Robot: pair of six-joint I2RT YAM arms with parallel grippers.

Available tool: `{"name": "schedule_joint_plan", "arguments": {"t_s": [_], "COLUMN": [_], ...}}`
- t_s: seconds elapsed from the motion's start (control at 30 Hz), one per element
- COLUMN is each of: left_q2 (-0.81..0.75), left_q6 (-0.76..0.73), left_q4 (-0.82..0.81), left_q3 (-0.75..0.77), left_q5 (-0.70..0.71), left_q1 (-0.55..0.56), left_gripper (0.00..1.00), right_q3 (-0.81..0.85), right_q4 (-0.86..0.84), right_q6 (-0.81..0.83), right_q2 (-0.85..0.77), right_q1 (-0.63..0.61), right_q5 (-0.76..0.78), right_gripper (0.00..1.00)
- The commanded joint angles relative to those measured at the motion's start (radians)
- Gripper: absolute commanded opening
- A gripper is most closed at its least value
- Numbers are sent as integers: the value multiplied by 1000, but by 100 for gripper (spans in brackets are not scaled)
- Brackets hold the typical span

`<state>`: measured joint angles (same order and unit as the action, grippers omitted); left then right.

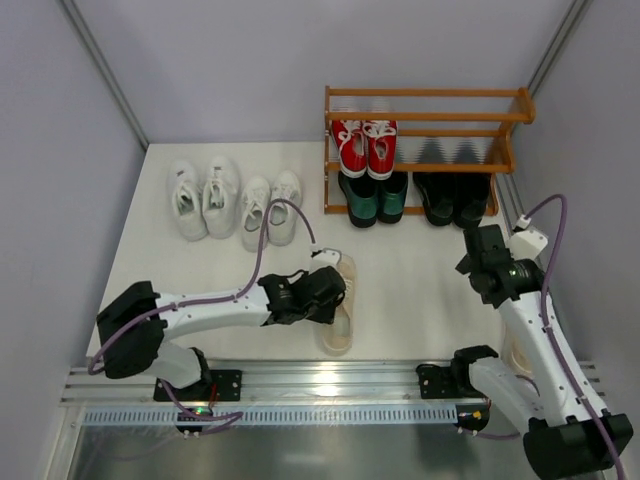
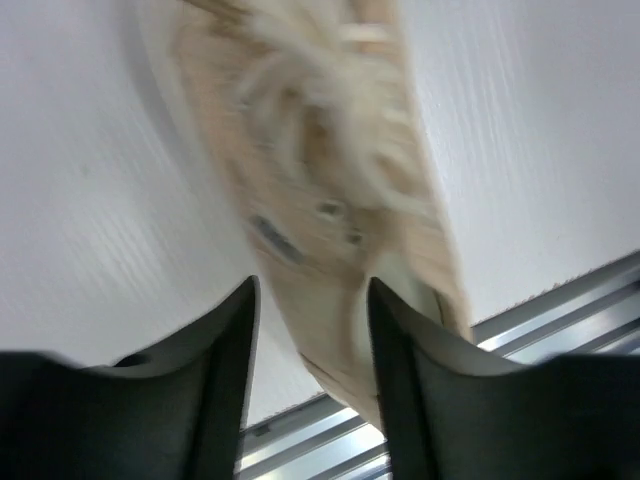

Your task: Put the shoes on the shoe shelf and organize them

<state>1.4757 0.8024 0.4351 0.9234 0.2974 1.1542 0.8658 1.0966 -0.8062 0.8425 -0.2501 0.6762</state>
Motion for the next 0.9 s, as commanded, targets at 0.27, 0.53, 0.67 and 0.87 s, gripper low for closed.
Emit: {"name": "schedule_joint_plan", "arguments": {"t_s": [0.27, 0.53, 0.67, 0.87], "left_q2": [-340, -554, -666, -778], "left_q6": [-26, 3, 17, 38], "left_q4": [114, 217, 272, 310], "left_q3": [-41, -86, -112, -124], "left_q5": [31, 46, 69, 77], "left_q1": [1, -1, 1, 1], "left_gripper": [98, 100, 100, 100], "right_q3": [18, 13, 9, -4], "right_q4": [-29, -56, -67, -104], "right_q6": [147, 251, 271, 297], "right_q2": [147, 226, 288, 408], "right_q1": [460, 733, 755, 764], "right_q5": [-173, -264, -283, -358], "right_gripper": [100, 100, 100, 100]}}
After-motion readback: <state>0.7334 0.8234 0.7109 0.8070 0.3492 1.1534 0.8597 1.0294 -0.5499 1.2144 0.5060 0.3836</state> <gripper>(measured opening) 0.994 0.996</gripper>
